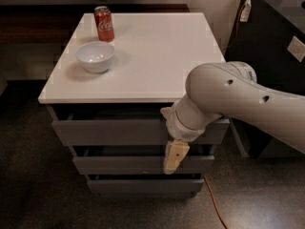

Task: Pick pepsi can from top drawer and place on counter

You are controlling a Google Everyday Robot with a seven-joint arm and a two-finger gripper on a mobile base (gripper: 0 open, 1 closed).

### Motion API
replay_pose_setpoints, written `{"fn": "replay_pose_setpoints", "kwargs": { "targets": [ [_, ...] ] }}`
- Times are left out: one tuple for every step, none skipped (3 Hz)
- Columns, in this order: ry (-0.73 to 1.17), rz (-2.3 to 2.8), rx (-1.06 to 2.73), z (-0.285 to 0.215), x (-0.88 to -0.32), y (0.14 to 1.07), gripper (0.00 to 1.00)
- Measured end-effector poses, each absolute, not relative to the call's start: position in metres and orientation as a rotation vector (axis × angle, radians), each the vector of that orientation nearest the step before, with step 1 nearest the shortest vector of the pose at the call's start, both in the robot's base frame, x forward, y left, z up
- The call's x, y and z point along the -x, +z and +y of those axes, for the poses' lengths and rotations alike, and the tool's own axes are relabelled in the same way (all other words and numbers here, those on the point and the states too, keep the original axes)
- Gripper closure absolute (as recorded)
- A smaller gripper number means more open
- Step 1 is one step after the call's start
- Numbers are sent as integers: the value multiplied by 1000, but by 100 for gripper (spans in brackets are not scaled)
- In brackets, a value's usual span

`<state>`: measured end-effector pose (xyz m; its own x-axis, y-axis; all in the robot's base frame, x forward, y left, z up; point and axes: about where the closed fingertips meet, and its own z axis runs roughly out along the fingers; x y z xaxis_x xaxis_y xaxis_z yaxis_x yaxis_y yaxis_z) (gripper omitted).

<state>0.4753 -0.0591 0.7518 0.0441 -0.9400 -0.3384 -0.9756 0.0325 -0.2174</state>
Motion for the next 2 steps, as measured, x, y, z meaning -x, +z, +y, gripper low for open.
{"fn": "replay_pose_setpoints", "kwargs": {
  "targets": [
    [82, 1938, 1970, -63, -490, 732, 0],
    [57, 1933, 2006, -68, -501, 715, 0]
  ]
}}
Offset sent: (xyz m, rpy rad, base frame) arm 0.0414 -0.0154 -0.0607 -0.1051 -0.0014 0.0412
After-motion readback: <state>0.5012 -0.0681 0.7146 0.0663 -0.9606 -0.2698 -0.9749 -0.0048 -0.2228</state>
